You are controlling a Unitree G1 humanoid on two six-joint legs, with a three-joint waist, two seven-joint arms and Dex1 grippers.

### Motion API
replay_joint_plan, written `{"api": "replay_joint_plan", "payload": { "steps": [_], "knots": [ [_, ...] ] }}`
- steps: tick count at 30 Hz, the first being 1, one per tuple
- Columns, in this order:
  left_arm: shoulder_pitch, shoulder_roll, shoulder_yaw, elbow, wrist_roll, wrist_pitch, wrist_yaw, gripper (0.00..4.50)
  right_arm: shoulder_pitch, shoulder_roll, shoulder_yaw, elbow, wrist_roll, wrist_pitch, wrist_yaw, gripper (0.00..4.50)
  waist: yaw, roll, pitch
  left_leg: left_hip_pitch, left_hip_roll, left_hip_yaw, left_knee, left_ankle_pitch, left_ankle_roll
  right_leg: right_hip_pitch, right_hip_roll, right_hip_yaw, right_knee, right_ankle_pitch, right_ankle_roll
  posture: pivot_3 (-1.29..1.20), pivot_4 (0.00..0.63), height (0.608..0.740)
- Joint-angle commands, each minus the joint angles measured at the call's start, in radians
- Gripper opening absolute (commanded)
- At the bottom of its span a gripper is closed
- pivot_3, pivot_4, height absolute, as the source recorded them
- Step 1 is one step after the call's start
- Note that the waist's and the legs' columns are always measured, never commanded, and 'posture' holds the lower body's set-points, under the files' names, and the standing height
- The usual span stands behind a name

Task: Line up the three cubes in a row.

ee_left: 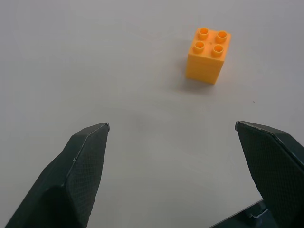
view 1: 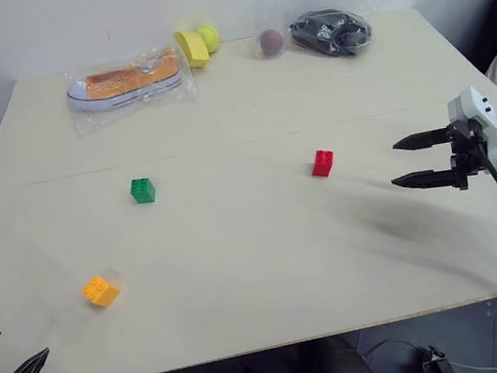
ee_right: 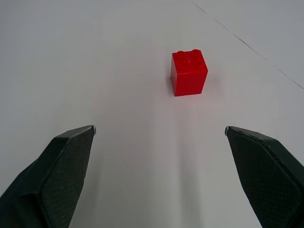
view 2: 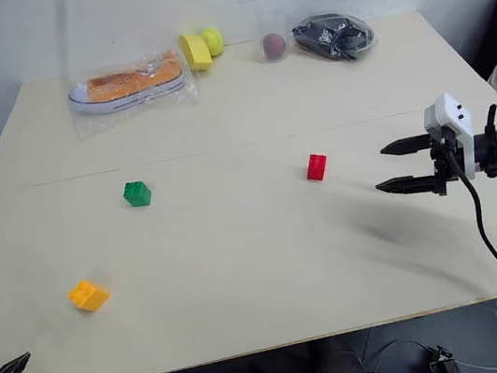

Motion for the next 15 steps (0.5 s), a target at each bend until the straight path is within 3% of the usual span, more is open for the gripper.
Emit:
{"api": "replay_joint_plan", "payload": {
  "steps": [1, 4, 15],
  "knots": [
    [0.004, 0.008, 0.022, -0.026, -0.017, 0.008, 0.013, 4.48, -0.022, -0.013, -0.017, -0.016, 0.005, 0.003, 0.013, 4.5, 0.0, 0.0, 0.0, 0.0, 0.0, 0.0, 0.0, 0.0, 0.0, 0.0, 0.0, 0.0, 0.0, 0.0, 0.0, 0.0, 0.15, 0.74],
    [-0.019, 0.033, 0.004, -0.068, -0.058, 0.056, 0.011, 4.48, -0.045, -0.005, -0.01, -0.015, -0.002, 0.002, 0.005, 4.5, 0.001, 0.0, 0.0, 0.0, 0.0, 0.0, 0.0, 0.0, 0.0, 0.0, 0.0, 0.0, 0.0, 0.0, 0.0, 0.0, 0.15, 0.74],
    [-0.384, 0.335, -0.268, -0.309, -0.387, 0.323, -0.008, 4.48, -0.365, 0.197, 0.145, 0.282, -0.193, -0.137, -0.061, 4.5, -0.009, 0.002, 0.001, 0.0, 0.0, 0.0, 0.0, 0.001, -0.002, -0.001, 0.001, 0.0, 0.003, -0.001, -0.003, 0.0, 0.15, 0.74]
  ]
}}
